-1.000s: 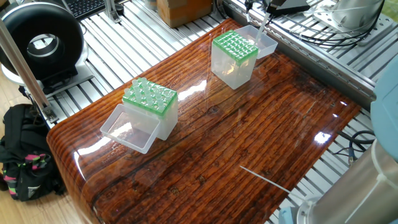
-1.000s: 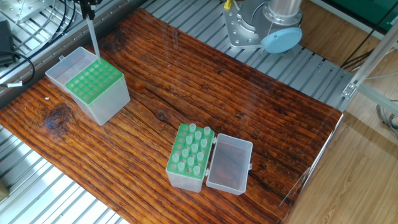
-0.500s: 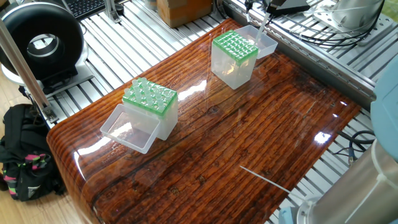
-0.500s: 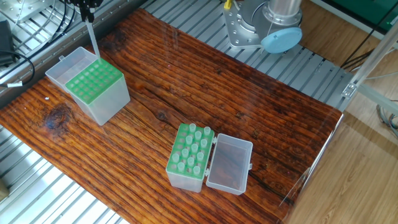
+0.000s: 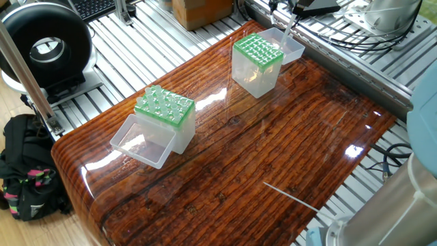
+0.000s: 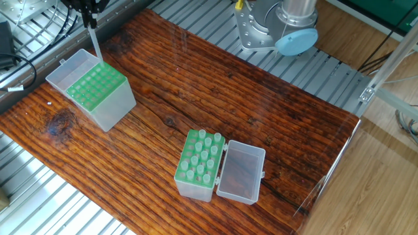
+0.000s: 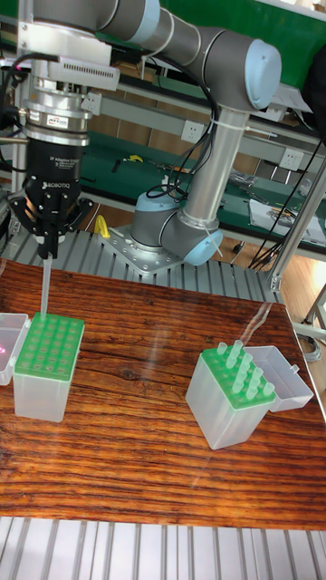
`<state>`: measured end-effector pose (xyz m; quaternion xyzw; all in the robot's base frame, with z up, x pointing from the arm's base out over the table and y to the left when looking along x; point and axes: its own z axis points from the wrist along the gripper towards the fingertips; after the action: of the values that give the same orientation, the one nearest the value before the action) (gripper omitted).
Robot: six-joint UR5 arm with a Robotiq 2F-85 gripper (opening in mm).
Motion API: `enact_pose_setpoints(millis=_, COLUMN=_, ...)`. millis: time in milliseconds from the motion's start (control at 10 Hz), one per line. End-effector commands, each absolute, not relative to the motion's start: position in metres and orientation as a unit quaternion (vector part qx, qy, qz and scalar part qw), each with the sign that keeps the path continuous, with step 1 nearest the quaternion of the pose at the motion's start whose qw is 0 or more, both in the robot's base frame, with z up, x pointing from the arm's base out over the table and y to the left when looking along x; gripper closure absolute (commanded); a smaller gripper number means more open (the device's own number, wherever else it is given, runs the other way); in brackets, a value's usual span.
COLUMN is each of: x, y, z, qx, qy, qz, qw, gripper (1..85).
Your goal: Transfer all large pipette tips from one holder to another
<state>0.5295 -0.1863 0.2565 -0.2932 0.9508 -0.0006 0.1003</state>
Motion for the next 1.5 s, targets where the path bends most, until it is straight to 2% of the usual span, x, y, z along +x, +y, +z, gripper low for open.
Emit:
enact_pose_setpoints(millis=0, x=0.537, y=-0.184, z=0.256, qx=-0.297, qy=0.949, qz=0.002, qw=0.107, gripper=83.3)
enact_pose_setpoints(millis=400, x=0.535, y=-0.182, z=0.255, qx=-0.302, qy=0.947, qz=0.007, qw=0.106, gripper=79.7)
enact_pose_setpoints(millis=600, x=0.532, y=-0.181, z=0.255, qx=-0.306, qy=0.946, qz=0.010, qw=0.102, gripper=71.3)
enact_pose_setpoints(millis=800, x=0.530, y=-0.181, z=0.254, qx=-0.316, qy=0.944, qz=0.010, qw=0.097, gripper=57.7)
enact_pose_setpoints(millis=900, x=0.529, y=-0.181, z=0.254, qx=-0.318, qy=0.943, qz=0.011, qw=0.096, gripper=53.7)
enact_pose_setpoints(millis=1400, x=0.527, y=-0.177, z=0.254, qx=-0.323, qy=0.942, qz=0.017, qw=0.093, gripper=52.0)
